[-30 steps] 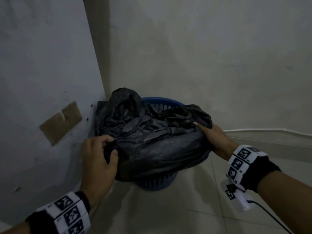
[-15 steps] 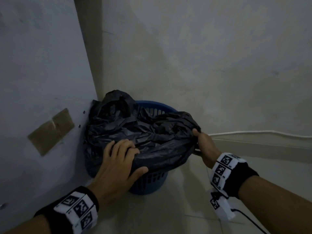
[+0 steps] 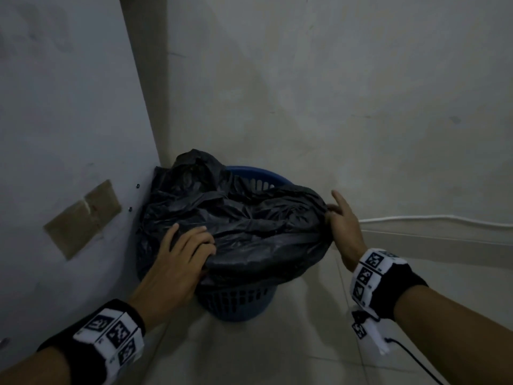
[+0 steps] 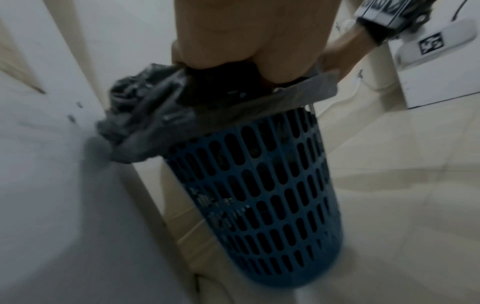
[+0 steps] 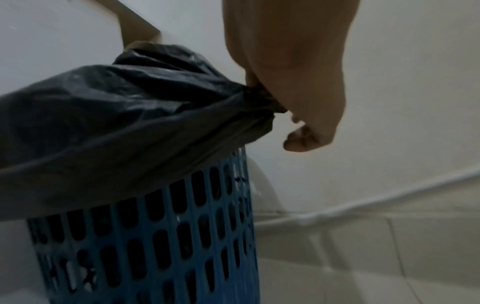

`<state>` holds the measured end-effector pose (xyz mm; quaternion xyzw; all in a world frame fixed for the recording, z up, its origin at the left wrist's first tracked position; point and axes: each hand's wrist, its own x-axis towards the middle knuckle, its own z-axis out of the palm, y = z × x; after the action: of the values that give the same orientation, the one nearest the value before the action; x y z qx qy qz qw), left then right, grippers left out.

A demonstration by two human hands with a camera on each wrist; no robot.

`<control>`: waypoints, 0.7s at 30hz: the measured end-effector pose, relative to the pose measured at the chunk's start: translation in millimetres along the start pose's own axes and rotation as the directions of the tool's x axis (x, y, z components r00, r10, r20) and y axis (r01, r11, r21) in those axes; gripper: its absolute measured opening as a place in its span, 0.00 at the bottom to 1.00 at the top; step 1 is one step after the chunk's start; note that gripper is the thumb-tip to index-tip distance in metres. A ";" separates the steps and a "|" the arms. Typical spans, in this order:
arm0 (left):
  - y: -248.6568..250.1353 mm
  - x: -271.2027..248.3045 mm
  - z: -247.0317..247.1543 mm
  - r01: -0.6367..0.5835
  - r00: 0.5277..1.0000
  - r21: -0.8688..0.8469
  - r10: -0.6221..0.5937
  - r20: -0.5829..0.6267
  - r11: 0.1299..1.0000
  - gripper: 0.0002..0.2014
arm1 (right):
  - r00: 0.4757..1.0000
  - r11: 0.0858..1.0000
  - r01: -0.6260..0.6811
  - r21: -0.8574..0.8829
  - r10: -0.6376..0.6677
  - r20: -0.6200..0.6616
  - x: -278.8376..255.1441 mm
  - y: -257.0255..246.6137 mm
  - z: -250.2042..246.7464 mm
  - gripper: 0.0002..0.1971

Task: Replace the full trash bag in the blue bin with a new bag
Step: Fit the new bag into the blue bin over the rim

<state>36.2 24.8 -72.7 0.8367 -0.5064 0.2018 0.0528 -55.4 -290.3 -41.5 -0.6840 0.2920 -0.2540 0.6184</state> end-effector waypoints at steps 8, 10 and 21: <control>-18.5 7.8 -4.3 0.025 0.997 0.123 -0.016 -0.073 0.992 0.31 | 0.989 0.962 0.128 -0.241 -0.142 -0.042 16.6 -10.7 14.2 0.07; -23.5 6.5 -7.0 0.068 0.997 0.055 -0.067 -0.030 0.996 0.32 | 0.954 0.959 0.159 -0.237 -0.211 -0.214 24.6 -13.0 4.9 0.05; -6.9 3.7 -17.5 0.026 0.977 -0.258 -0.079 -0.197 0.966 0.17 | 0.993 0.969 0.075 -0.236 -0.093 -0.069 38.7 13.9 -14.9 0.15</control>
<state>38.7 30.1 -54.5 0.8108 -0.4976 0.2189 0.2170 -40.1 -329.2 -54.2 -0.7528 0.3148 -0.2709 0.5107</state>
